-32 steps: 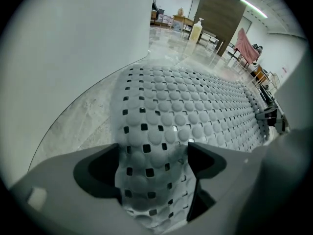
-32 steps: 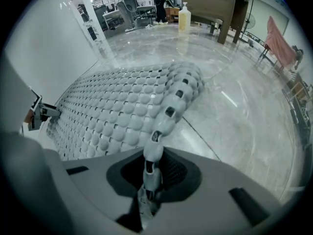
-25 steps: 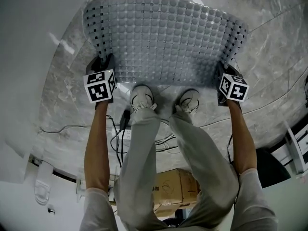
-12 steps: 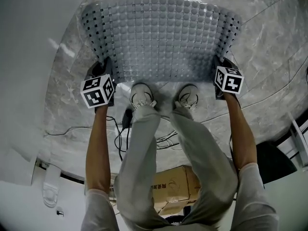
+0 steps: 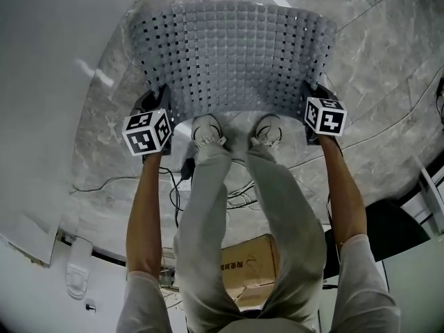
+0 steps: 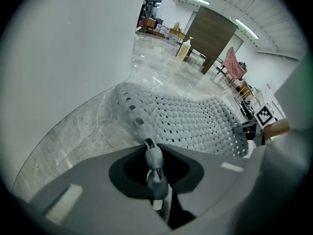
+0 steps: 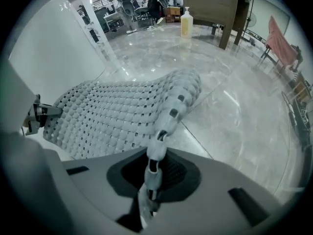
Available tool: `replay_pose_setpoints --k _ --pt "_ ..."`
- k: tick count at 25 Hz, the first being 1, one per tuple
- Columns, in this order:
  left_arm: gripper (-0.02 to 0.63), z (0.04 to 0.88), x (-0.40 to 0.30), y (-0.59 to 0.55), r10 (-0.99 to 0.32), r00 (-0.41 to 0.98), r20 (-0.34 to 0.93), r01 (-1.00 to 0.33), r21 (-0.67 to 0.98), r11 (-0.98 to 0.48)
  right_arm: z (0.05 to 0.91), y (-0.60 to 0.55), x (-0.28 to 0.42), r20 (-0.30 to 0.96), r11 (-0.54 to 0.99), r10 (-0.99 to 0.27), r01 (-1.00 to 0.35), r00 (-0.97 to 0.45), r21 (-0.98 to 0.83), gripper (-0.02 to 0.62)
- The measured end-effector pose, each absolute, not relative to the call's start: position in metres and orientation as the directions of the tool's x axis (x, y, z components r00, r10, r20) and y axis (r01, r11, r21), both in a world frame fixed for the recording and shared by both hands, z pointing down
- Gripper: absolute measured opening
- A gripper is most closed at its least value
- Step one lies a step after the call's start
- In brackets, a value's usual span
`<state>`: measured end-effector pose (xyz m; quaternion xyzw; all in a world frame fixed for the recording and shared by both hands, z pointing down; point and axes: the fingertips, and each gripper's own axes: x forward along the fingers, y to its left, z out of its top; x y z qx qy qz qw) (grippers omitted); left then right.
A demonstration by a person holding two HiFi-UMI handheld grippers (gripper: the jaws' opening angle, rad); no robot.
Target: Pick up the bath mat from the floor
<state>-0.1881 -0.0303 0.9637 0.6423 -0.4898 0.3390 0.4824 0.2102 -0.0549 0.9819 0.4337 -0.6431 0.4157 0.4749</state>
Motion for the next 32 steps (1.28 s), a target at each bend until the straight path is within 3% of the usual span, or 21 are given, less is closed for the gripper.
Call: replay_pose_setpoints --k 16,32 --pt "0.049 0.828 -0.157 -0.077 -0.378 0.346 0.859 -0.937 0.340 -0.086 0.836 -0.088 0.152 0.927 0.310 -0.256 -0.932 -0.275 -0.191 0.051" --pt "0.048 0.601 -0.133 -0.180 -0.616 0.351 0.705 -0.936 0.273 -0.221 0.602 -0.184 0.151 0.797 0.364 -0.518 -0.923 -0.311 -0.123 0.049"
